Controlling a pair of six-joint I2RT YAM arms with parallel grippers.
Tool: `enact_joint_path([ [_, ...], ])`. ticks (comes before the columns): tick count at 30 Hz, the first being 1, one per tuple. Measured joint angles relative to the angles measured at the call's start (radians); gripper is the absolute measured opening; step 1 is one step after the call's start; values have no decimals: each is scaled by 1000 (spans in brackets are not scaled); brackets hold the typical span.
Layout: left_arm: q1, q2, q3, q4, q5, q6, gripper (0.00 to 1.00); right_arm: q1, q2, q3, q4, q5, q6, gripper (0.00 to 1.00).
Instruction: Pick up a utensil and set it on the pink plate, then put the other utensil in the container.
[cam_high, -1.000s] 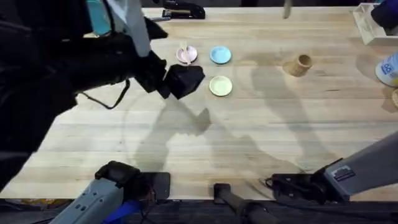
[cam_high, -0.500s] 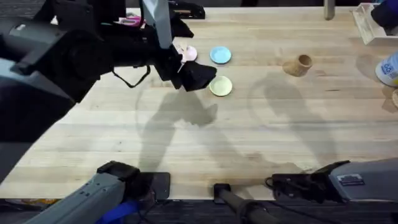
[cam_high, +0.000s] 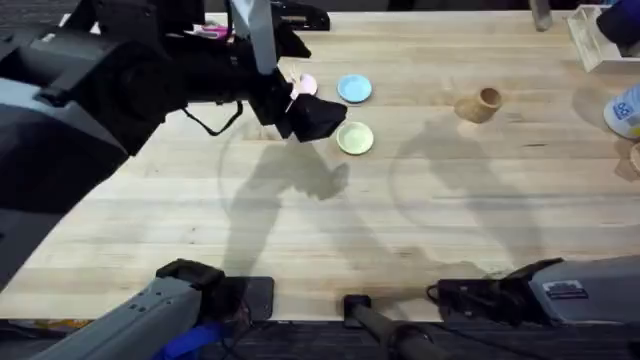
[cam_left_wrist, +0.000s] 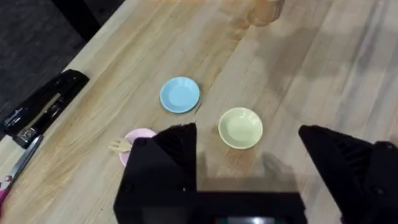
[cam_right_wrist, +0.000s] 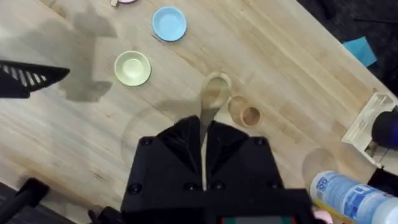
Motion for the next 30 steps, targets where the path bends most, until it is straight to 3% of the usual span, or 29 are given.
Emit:
enact_joint_path([
  [9,0,0,0,20,0,1,993,-9,0,0,13,-21,-36,34],
  [14,0,0,0,20,0,3,993,-75,-6,0,31,-68,-81,34],
  [21,0,0,0,20,0,3,993,-279,-31,0,31,-262,-190,34],
  [30,0,0,0,20,0,3,993,-629,-33,0,4,-646,-399,34],
])
